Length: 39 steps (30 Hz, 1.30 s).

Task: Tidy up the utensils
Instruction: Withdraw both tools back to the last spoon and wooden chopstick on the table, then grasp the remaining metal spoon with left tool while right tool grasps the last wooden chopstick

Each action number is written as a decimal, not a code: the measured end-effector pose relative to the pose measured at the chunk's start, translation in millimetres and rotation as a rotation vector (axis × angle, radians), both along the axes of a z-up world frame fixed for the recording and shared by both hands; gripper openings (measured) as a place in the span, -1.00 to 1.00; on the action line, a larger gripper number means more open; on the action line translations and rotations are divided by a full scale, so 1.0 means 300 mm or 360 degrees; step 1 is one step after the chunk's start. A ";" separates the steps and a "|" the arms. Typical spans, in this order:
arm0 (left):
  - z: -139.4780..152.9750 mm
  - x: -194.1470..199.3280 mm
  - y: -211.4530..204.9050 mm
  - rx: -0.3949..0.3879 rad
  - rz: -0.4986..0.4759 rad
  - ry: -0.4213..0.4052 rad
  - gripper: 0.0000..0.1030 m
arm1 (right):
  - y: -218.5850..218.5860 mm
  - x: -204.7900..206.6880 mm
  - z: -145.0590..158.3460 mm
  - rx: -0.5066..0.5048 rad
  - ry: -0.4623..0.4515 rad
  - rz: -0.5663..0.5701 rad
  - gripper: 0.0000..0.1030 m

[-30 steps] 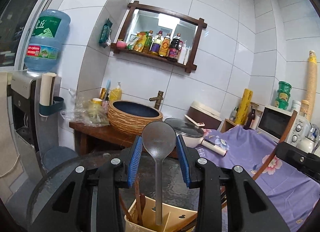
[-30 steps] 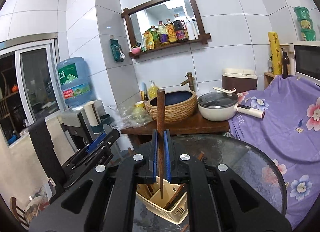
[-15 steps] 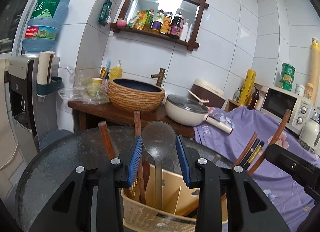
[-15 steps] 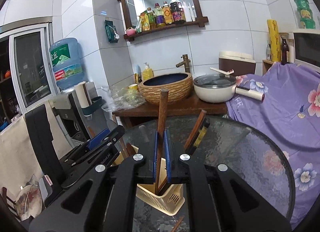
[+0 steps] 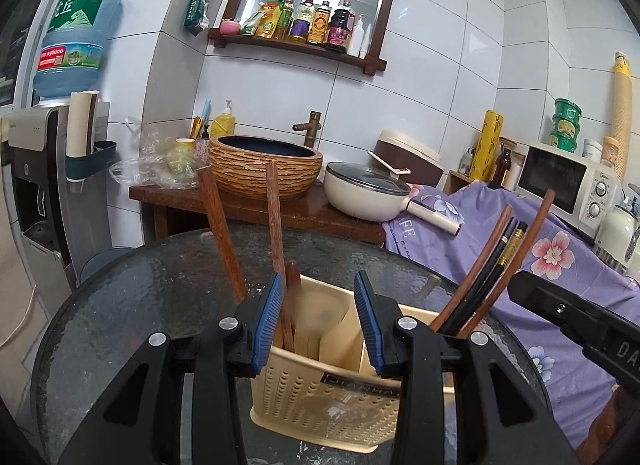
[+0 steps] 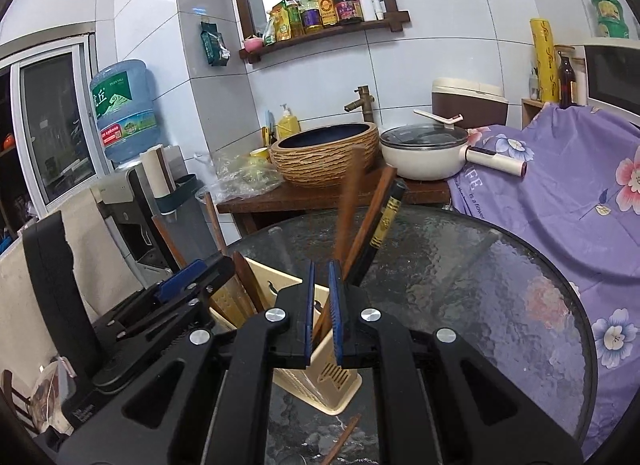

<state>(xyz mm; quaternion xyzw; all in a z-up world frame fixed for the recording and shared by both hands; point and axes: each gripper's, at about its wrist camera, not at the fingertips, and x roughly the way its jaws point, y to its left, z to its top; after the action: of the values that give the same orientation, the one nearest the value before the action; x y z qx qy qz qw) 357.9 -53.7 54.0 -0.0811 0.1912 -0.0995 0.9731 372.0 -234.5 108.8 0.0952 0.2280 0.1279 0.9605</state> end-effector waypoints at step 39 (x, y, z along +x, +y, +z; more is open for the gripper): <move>-0.402 -0.220 -0.136 0.0204 -0.0164 0.0723 0.40 | -0.149 -0.318 -0.553 -0.0120 0.0598 -0.0201 0.04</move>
<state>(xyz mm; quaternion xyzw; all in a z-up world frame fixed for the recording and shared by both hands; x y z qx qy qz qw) 292.0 -94.5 -66.7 -0.0295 0.4149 -0.1158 0.9020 276.6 -279.3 -57.0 0.0957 0.4015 0.0387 0.9100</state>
